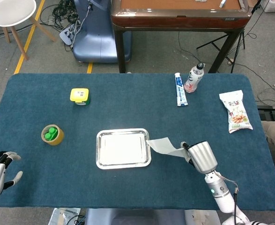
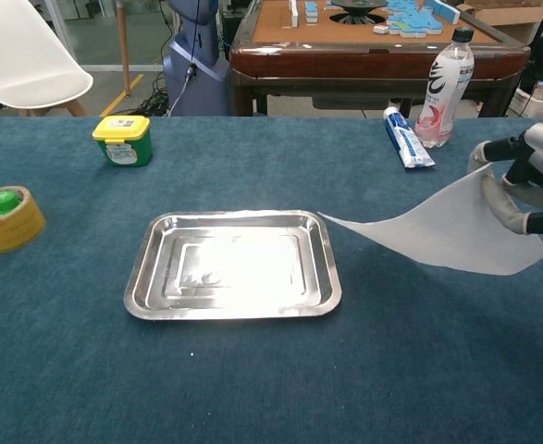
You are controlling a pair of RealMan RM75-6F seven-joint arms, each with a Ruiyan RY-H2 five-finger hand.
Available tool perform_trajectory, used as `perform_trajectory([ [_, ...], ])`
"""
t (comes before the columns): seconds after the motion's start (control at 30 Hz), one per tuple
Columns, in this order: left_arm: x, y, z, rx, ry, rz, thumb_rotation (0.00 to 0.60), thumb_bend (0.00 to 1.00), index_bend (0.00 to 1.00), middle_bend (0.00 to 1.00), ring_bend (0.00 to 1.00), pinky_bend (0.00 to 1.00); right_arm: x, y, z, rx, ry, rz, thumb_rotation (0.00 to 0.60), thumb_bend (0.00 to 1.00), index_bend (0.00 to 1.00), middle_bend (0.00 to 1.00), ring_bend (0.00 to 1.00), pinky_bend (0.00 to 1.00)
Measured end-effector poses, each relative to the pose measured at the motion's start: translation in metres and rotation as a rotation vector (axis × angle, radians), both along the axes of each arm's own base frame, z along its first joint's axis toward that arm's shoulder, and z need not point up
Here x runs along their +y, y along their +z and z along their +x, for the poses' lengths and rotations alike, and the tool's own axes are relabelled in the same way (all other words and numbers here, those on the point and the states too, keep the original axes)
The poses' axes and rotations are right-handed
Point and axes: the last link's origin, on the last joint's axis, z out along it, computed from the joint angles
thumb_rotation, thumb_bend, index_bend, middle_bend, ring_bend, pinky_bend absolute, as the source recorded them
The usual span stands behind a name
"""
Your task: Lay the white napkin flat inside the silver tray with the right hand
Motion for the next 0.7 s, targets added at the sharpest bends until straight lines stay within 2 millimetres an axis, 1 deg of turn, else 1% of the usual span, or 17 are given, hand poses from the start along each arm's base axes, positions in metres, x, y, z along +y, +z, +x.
perform_trajectory([
  [0.37,-0.001,0.0,0.001,-0.003,-0.005,-0.004,0.6,0.23,0.41,0.35,0.23,0.48,-0.014,-0.006,0.04,0.015,0.084,-0.033,0.6,0.65,0.59,1.0,1.0,1.0],
  [0.7,-0.002,0.002,0.002,-0.008,-0.008,-0.001,0.6,0.23,0.41,0.35,0.23,0.48,-0.022,-0.013,0.074,0.011,0.142,-0.056,0.6,0.65,0.59,1.0,1.0,1.0],
])
